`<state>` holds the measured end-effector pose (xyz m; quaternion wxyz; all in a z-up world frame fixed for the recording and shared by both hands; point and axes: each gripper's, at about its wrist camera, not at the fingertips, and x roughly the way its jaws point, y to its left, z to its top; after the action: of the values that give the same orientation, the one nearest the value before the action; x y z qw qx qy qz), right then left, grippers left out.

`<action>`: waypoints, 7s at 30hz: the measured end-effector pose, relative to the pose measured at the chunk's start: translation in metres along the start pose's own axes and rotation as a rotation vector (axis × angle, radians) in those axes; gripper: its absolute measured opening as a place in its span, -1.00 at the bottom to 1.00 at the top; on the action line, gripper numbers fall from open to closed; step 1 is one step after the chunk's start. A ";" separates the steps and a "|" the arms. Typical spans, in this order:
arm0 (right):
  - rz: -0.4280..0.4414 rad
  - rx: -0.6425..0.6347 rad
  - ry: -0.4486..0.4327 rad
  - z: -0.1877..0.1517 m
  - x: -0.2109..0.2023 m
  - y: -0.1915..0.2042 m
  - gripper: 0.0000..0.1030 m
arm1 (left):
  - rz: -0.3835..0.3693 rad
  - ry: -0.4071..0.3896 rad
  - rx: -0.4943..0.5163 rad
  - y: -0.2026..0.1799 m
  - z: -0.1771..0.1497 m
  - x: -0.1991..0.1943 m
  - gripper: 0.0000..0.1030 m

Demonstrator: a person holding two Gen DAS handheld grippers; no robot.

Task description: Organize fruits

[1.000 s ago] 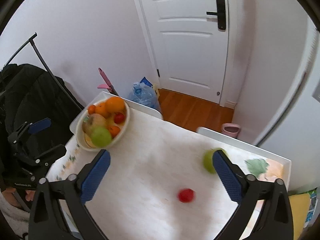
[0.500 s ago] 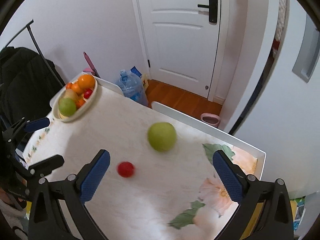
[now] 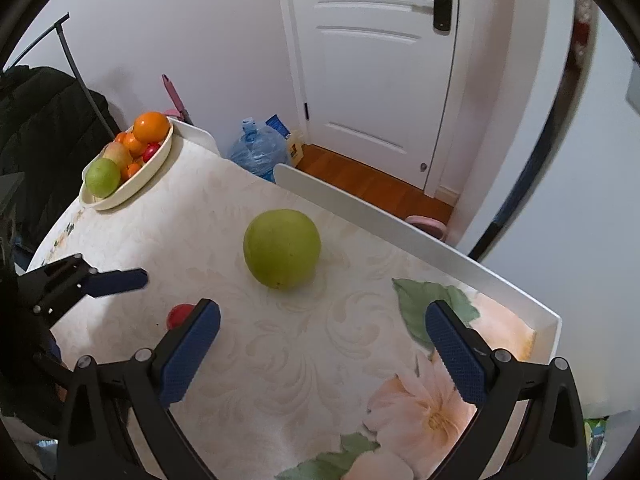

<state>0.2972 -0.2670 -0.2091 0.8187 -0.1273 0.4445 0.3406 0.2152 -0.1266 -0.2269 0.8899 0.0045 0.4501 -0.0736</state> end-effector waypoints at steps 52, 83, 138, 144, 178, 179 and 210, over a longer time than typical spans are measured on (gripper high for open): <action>0.096 -0.044 0.012 0.024 0.042 0.029 -0.01 | 0.088 -0.013 -0.058 0.018 -0.013 -0.033 -0.26; 0.119 0.049 -0.057 0.069 -0.042 0.175 -0.01 | 0.171 -0.140 -0.090 0.176 -0.011 -0.179 -0.26; 0.073 0.146 -0.007 0.155 0.082 0.228 -0.01 | 0.145 -0.111 -0.087 0.318 -0.027 -0.136 1.00; 0.111 0.186 0.014 0.154 0.103 0.222 0.00 | 0.146 -0.094 -0.113 0.327 -0.035 -0.132 1.00; -0.107 0.283 -0.156 0.119 -0.050 0.240 0.90 | 0.133 -0.237 -0.025 0.274 0.002 -0.223 1.00; -0.117 0.286 -0.165 0.117 -0.059 0.240 0.90 | 0.136 -0.247 -0.026 0.267 0.004 -0.230 1.00; -0.466 0.369 -0.260 0.000 -0.204 0.239 0.99 | 0.173 -0.365 -0.032 0.152 -0.013 -0.308 1.00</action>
<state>0.0608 -0.1815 -0.0206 0.9338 -0.0303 0.3495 0.0710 0.0455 0.0642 0.0033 0.9596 0.0154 0.2806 0.0107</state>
